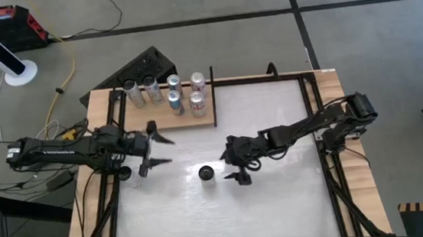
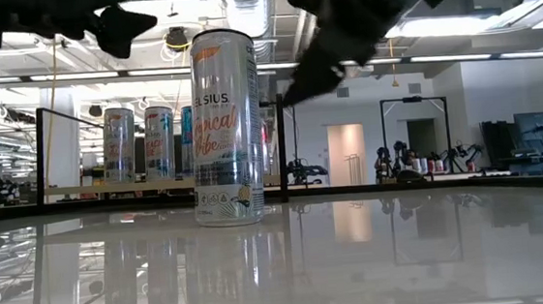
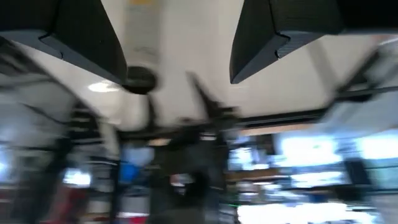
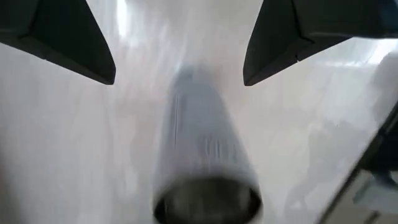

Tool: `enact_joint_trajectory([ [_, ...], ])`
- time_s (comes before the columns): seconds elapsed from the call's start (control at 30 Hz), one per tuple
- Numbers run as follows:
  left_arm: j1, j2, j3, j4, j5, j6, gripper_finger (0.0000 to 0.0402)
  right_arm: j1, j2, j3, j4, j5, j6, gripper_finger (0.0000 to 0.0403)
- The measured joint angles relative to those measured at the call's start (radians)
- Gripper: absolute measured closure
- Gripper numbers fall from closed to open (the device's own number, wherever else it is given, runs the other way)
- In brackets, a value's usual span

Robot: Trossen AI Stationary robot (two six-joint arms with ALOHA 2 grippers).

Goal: Place canned beverage on shelf
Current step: Put the white-yellow soda can on the shelf aligned with the other white-yellow soda can

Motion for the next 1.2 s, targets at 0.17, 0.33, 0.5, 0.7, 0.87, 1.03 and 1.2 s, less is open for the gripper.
enact_joint_trajectory([
  [0.17, -0.062, 0.101, 0.0, 0.122, 0.061, -0.016, 0.0129, 0.026, -0.009, -0.001, -0.13, 0.0, 0.101, 0.0024],
  [0.33, -0.104, 0.206, 0.024, 0.215, 0.014, 0.0, 0.0126, 0.057, 0.009, -0.003, -0.146, 0.022, 0.129, 0.0024],
  [0.5, -0.106, 0.3, 0.084, 0.212, 0.009, -0.04, 0.0098, 0.079, 0.008, -0.001, -0.139, 0.076, 0.128, 0.0023],
  [0.7, -0.134, 0.421, 0.155, 0.205, -0.05, 0.016, 0.0054, 0.083, 0.007, -0.007, -0.133, 0.078, 0.124, 0.0023],
  [0.87, -0.176, 0.504, 0.206, 0.214, -0.027, 0.034, 0.0043, 0.082, 0.007, -0.025, -0.134, 0.08, 0.129, 0.0023],
  [1.03, -0.219, 0.584, 0.223, 0.289, -0.002, 0.057, 0.0042, 0.082, 0.007, -0.025, -0.134, 0.08, 0.129, 0.0023],
  [1.2, -0.235, 0.673, 0.226, 0.445, 0.016, 0.057, 0.0042, 0.082, 0.007, -0.025, -0.125, 0.08, 0.129, 0.0023],
])
